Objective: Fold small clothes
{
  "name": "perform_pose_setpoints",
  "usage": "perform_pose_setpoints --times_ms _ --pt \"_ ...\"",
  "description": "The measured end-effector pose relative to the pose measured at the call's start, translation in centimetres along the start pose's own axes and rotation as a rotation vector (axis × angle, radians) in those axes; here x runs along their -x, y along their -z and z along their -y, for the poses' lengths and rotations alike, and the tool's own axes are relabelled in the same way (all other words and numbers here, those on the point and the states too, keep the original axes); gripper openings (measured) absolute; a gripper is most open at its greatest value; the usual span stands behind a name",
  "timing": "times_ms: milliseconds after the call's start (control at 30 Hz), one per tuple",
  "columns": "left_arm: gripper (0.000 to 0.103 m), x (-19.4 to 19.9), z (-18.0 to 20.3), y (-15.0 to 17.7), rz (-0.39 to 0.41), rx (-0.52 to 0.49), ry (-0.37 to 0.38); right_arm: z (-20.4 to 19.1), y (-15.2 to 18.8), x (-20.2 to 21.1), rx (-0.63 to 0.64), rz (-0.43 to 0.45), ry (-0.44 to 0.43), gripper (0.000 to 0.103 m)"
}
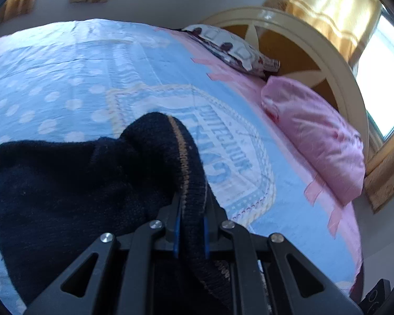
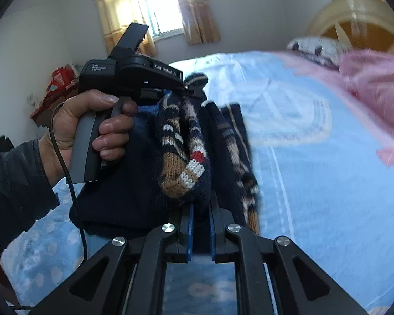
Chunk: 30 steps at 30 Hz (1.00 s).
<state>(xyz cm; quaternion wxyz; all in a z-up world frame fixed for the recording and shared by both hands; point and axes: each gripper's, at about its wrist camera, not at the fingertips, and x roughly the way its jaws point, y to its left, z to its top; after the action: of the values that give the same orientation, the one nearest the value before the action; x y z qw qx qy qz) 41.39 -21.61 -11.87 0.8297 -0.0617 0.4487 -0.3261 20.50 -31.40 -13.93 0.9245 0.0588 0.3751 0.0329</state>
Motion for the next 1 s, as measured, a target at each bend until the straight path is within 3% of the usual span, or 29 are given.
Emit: perform_pose_setpoints --times_ms 133,367,433,533,633,667,700,767,867,967,1000 --pt "0.017 -0.6 1.1 0.1 -0.011 -0.053 -0.049 1.5 0.3 -0.5 -0.073 -0.029 -0.032 0.008" --pt "0.029 4.3 3.2 1.6 0.077 -0.191 -0.105 3.2 1.1 0.2 -0.143 -0.060 -0.070 0.009" --pt "0.043 6.1 2.8 2.7 0.094 -0.208 -0.141 3.4 1.2 1.1 -0.152 -0.051 -0.061 0.012" --pt "0.059 8.2 1.5 5.1 0.104 -0.224 -0.221 3.2 0.8 2.8 -0.120 -0.002 0.023 0.014" --pt "0.062 9.7 0.3 8.0 0.101 -0.232 -0.278 2.6 -0.8 3.9 -0.095 0.052 0.035 0.026" --pt "0.062 10.1 -0.1 9.0 0.102 -0.233 -0.289 2.1 -1.5 4.0 -0.082 0.063 0.026 0.038" --pt "0.062 10.3 -0.3 9.8 0.102 -0.237 -0.302 1.3 -2.6 3.9 -0.058 0.084 -0.002 0.042" --pt "0.067 10.4 -0.4 11.2 0.101 -0.243 -0.305 0.0 -4.1 3.3 -0.015 0.097 -0.046 0.042" --pt "0.075 10.2 -0.1 12.5 0.106 -0.272 -0.323 -1.2 -6.2 -0.3 -0.009 -0.004 -0.077 0.042" --pt "0.088 10.2 0.2 13.5 0.115 -0.291 -0.328 -0.6 -6.6 -4.6 -0.013 -0.107 0.087 0.015" --pt "0.094 10.1 0.1 13.7 0.113 -0.290 -0.319 0.2 -6.0 -6.1 -0.011 -0.164 0.128 0.012"
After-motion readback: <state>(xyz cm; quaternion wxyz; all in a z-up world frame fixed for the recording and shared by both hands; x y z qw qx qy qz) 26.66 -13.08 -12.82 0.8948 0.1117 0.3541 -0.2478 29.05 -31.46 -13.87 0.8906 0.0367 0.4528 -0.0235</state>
